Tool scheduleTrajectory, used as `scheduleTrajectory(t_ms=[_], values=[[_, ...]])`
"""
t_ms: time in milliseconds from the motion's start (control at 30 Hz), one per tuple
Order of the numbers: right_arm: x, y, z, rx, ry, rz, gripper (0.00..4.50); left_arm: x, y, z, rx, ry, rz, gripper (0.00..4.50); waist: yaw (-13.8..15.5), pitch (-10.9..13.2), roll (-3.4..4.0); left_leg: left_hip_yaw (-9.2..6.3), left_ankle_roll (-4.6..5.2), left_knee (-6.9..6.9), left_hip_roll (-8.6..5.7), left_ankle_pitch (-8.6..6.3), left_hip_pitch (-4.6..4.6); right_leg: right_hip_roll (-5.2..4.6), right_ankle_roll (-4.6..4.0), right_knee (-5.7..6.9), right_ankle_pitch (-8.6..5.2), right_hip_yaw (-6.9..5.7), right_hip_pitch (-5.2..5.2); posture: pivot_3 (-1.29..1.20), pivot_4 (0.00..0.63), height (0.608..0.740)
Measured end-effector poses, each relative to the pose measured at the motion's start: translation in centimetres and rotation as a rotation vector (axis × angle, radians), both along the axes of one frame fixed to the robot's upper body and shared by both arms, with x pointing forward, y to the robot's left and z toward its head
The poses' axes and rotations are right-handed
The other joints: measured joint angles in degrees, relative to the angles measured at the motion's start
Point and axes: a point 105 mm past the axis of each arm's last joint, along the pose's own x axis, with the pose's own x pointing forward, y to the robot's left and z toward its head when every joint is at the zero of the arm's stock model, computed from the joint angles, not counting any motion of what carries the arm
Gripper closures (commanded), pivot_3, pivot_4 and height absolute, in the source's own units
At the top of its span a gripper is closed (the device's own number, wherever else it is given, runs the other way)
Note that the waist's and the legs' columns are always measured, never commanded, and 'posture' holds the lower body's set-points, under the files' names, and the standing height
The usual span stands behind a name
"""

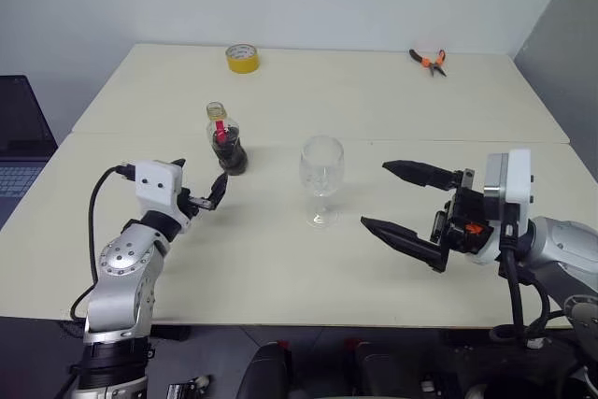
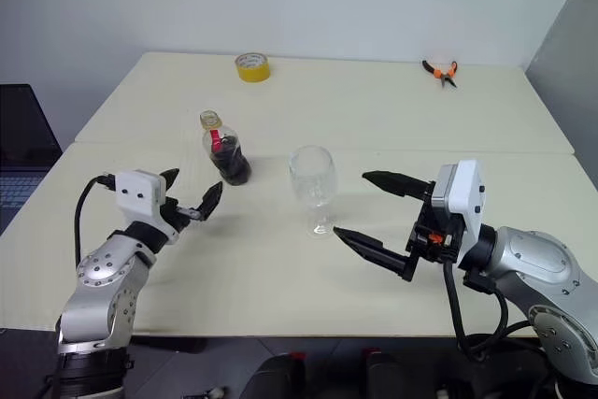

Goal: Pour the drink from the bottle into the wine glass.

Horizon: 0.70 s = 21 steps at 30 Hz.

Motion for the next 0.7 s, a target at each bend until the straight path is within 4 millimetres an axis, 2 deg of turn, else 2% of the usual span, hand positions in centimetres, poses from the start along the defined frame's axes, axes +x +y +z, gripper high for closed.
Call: scheduleTrajectory(t_ms=[233, 700], values=[[-0.3, -0.5, -1.3, -0.016, 0.042, -0.009, 0.02, 1.5, -0.2, -0.3, 0.004, 0.017, 0.011, 0.0, 0.5, 0.0, -0.01, -0.01, 0.0, 0.03, 0.0, 0.0, 0.0, 0.0, 0.01, 0.01, 0.01, -0.03, 0.01, 0.0, 0.15, 0.74], [-0.4, -0.2, -0.6, -0.02, 0.008, 0.006, 0.02, 4.0, -1.2, -0.3, 0.001, 0.022, 0.024, 0.0, 0.5, 0.0, -0.02, 0.0, -0.01, 0.03, -0.01, 0.0, 0.0, 0.01, 0.02, 0.0, 0.01, -0.03, 0.01, 0.0, 0.15, 0.74]])
